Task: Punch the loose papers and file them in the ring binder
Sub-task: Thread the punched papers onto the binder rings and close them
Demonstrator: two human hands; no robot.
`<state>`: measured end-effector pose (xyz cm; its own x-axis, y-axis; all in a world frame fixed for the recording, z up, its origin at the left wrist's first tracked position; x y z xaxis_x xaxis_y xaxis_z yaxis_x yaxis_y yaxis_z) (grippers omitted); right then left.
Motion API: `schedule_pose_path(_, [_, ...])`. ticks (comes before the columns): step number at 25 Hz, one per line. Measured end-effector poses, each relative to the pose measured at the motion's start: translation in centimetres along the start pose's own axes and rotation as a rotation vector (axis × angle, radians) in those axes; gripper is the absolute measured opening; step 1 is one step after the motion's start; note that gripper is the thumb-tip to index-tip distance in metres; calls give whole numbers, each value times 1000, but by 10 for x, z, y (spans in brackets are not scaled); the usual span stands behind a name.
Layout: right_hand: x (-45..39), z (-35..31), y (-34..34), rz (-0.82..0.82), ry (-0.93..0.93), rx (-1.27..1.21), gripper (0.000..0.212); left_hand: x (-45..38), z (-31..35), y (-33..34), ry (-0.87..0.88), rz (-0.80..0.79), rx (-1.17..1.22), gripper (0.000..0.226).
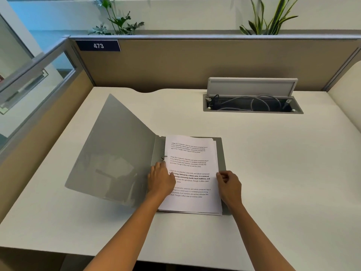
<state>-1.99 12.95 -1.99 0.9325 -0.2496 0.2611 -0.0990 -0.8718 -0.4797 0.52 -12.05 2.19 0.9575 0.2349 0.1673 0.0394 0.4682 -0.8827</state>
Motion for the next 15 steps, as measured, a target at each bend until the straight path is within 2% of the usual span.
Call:
schedule_pose_path(8, [-1,5,6,-81,-16,63,34,0,-10,12,34,-36,-39,50])
schedule_pose_path(15, [-1,5,-4,-115,28,15,41,1,-12,13,75,-25,-39,50])
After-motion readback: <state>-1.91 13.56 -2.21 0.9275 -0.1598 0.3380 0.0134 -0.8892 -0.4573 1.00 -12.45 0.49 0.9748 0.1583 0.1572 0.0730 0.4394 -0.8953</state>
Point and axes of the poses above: each hand's wrist, its own x-axis away from the middle knuckle, its own y-axis out of the palm, z = x × y, the point moved 4 cm from there along -x, towards the middle knuckle, and after that the axes turned 6 degrees about y, right-handed, at the moved point
